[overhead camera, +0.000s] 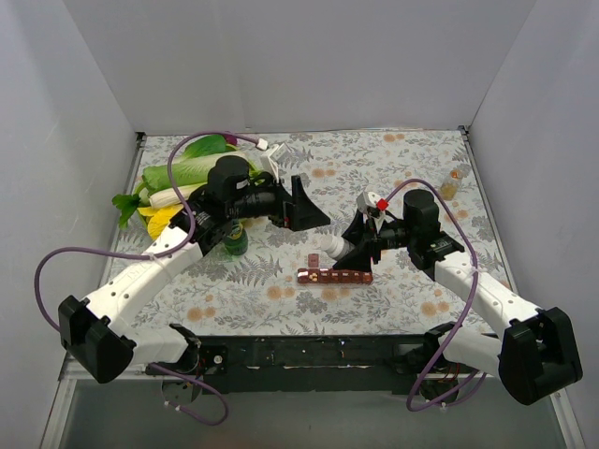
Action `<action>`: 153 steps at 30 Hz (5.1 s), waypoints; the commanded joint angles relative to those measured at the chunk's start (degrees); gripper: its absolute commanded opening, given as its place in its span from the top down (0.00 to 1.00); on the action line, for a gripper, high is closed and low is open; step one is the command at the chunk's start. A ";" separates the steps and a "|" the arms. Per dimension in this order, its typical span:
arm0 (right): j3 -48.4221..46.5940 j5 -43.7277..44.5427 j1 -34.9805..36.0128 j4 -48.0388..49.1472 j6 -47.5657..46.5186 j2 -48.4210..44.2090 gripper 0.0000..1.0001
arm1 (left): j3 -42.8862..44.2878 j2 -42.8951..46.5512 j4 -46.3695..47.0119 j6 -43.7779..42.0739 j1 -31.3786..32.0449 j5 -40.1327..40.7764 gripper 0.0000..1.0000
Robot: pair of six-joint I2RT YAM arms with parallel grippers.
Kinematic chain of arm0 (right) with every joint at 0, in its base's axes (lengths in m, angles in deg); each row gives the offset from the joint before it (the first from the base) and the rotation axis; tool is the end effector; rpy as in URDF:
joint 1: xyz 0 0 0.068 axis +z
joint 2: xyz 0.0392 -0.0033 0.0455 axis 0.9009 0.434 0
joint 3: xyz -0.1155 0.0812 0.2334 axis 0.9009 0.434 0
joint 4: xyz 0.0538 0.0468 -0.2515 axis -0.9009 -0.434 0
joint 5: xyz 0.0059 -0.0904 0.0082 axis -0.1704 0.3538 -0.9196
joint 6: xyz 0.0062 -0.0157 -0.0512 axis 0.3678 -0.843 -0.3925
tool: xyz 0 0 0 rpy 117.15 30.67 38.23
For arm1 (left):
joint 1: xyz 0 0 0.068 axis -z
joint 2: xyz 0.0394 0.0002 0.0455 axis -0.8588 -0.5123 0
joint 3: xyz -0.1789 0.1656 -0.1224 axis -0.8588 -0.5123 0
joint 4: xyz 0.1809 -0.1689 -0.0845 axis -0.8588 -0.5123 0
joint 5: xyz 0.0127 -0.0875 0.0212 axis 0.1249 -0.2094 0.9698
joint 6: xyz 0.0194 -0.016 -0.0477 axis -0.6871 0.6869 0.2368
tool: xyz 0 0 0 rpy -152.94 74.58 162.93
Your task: Sort the pills into containers
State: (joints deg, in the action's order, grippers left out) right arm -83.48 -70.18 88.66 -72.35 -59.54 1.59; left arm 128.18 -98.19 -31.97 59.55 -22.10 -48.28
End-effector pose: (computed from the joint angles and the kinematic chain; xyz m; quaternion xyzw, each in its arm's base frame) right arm 0.1999 0.1268 0.2757 -0.4879 0.5527 0.5302 0.4187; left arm 0.2109 -0.1847 0.3794 -0.0461 0.7824 -0.6027 0.1499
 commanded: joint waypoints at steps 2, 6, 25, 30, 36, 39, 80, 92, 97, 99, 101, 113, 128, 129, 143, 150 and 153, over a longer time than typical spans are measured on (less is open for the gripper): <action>-1.95 0.70 -0.21 -0.60 -2.46 -0.90 0.97 | 0.98 -1.50 -8.87 7.31 1.67 -2.60 0.03; -2.12 0.97 -0.30 -0.95 -2.55 -0.99 0.97 | 2.21 -4.31 -11.85 6.60 3.61 -1.71 0.18; -1.86 1.50 -0.39 -1.13 -2.99 -0.90 0.97 | 9.95 -11.00 -19.50 4.93 8.27 6.81 0.53; -1.95 1.32 -0.47 -1.13 -2.99 -0.82 0.97 | 10.39 -10.30 -20.12 5.10 8.18 5.76 0.48; -1.95 1.23 -0.39 -1.22 -2.99 -0.99 0.97 | 9.68 -9.77 -18.98 5.81 8.10 4.44 0.36; -1.95 1.23 -0.39 -1.22 -2.99 -1.08 0.96 | 9.42 -9.68 -18.80 5.90 8.10 3.92 0.33; -1.51 2.46 -0.39 -1.48 -3.60 -0.99 0.92 | 8.80 -13.20 -19.76 6.69 10.56 5.31 0.87; -1.16 6.68 -0.39 -4.03 -6.41 -1.87 0.27 | 1.34 -6.25 -15.73 10.20 6.08 2.60 1.00; -1.33 7.30 -0.39 -4.82 -7.29 -1.96 0.15 | -1.13 -4.24 -15.19 10.64 4.15 1.10 1.00; -1.59 7.82 -0.39 -6.13 -8.78 -2.13 0.14 | -1.48 -3.79 -16.77 9.60 3.62 1.63 1.00; -2.55 9.49 -0.39 -8.76 -11.50 -2.75 0.12 | -1.48 -3.00 -22.27 7.58 3.09 6.35 1.00; -1.33 20.85 -2.58 -23.09 -31.40 -3.55 0.06 | -12.55 2.80 -38.57 1.06 2.91 33.79 1.00; 2.18 27.68 0.93 -36.55 -72.08 8.40 0.16 | -16.24 -3.35 -37.79 6.16 2.65 39.95 0.84; 2.27 29.08 2.06 -35.33 -71.38 9.02 0.16 | -16.77 -3.35 -37.44 6.86 2.65 39.69 0.84; 3.15 37.27 8.75 -28.55 -63.46 13.95 0.22 | -20.29 0.86 -35.94 10.29 2.65 40.57 0.47; 4.38 35.95 8.93 -28.64 -63.37 10.61 0.24 | -20.29 2.54 -36.82 9.85 2.65 39.95 0.46; 6.04 36.91 9.37 -27.94 -63.46 8.86 0.24 | -20.11 2.80 -36.73 9.85 2.65 39.95 0.47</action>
State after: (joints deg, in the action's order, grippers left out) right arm -79.42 -33.53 97.18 -100.70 -123.29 13.07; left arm 108.20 -97.19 -68.54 69.17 -19.24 -8.96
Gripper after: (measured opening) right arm 0.761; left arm 0.542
